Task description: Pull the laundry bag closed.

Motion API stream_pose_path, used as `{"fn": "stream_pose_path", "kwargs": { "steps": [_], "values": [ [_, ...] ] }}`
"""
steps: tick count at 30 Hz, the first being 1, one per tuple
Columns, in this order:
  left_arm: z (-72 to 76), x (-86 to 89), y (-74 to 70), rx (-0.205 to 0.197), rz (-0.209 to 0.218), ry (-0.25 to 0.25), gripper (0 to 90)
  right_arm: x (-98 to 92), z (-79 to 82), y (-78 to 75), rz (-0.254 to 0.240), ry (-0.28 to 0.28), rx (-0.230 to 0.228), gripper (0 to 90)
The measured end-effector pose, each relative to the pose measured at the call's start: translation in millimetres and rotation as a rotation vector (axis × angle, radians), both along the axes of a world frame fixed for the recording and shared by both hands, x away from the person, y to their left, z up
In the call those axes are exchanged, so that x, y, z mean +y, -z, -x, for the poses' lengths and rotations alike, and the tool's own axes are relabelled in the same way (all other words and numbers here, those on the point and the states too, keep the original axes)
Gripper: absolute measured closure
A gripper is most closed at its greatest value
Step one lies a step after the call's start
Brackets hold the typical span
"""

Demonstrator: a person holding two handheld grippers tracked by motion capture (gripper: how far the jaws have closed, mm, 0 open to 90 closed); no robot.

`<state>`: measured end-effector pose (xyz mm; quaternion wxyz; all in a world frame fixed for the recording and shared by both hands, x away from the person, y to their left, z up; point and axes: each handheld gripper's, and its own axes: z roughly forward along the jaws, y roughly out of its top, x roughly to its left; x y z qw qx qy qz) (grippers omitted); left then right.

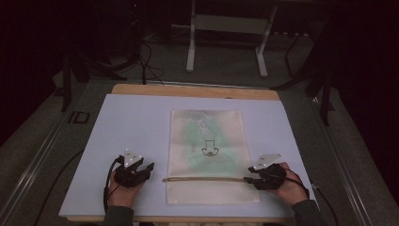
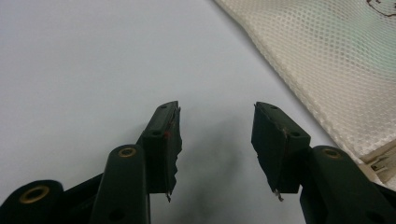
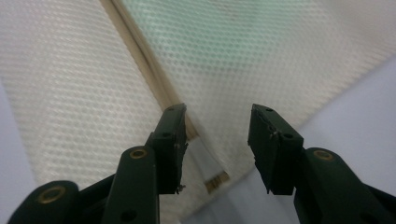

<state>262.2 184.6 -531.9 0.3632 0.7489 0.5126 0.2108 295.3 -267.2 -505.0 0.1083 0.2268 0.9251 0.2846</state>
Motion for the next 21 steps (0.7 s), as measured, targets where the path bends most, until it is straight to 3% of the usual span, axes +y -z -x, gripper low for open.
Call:
{"fn": "stream_pose_path", "kwargs": {
  "steps": [11,21],
  "values": [
    [0.5,-0.1,-0.3,-0.002,0.001,0.008,51.4,22.7,0.2,-4.6,0.033,-0.068,-0.005,56.2],
    [0.3,-1.0,0.0,0.003,-0.001,0.019,51.2,40.3,-1.3,-9.3,0.031,-0.107,0.000,55.7]
  ]
}}
